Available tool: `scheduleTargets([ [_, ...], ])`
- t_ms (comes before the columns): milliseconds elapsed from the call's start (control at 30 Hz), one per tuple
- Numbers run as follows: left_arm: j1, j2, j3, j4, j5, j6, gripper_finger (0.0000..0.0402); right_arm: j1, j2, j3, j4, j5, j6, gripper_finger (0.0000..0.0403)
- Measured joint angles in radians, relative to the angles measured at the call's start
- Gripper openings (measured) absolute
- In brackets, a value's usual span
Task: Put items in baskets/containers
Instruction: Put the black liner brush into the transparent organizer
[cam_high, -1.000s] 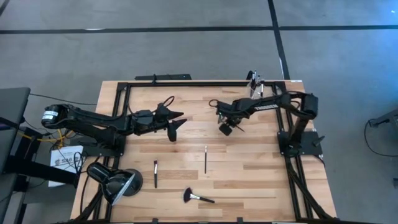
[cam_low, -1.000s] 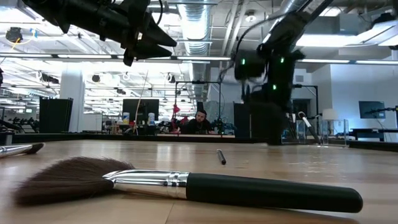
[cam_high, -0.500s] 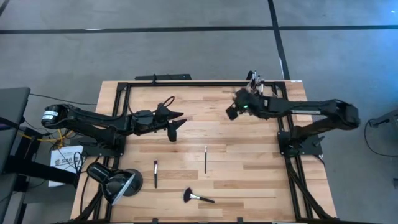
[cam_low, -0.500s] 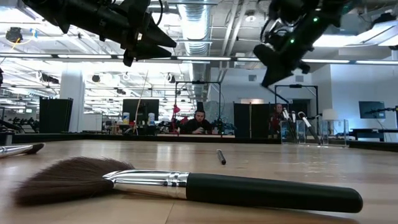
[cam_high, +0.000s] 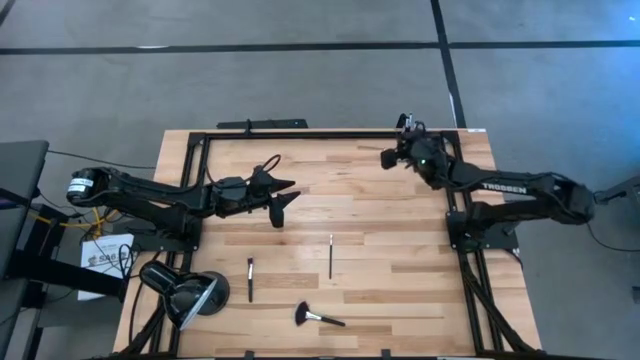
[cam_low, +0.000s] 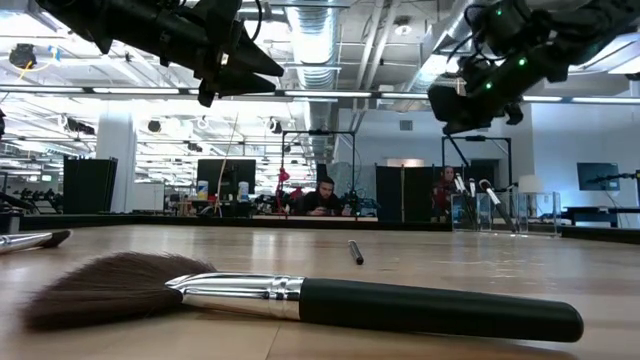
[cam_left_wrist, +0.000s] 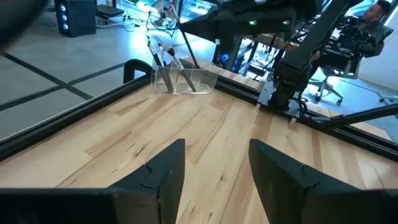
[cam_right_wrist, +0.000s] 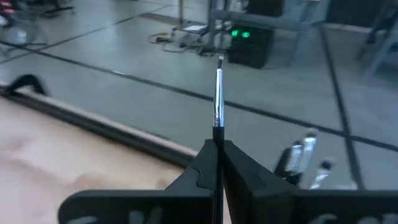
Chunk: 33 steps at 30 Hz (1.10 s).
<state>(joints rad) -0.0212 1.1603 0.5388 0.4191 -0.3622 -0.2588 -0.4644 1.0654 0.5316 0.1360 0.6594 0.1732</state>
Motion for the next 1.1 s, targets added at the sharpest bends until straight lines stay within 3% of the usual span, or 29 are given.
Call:
scheduleTargets([
  [167, 0.000, 0.000, 0.000, 0.000, 0.000, 0.000, 0.0174, -0.118, 0.003, 0.000, 0.054, -0.026, -0.051, 0.0001],
  [500, 0.001, 0.000, 0.000, 0.012, -0.011, 0.022, 0.0174, -0.318, 0.003, 0.000, 0.135, -0.191, -0.077, 0.0001],
  [633, 0.001, 0.000, 0.000, 0.029, -0.012, 0.023, 0.0174, -0.343, 0.020, 0.003, 0.223, -0.241, -0.098, 0.0001],
  [1100, -0.013, 0.000, 0.000, 0.031, -0.011, 0.023, 0.0174, -0.389, 0.251, 0.003, 0.386, -0.241, -0.147, 0.0001],
])
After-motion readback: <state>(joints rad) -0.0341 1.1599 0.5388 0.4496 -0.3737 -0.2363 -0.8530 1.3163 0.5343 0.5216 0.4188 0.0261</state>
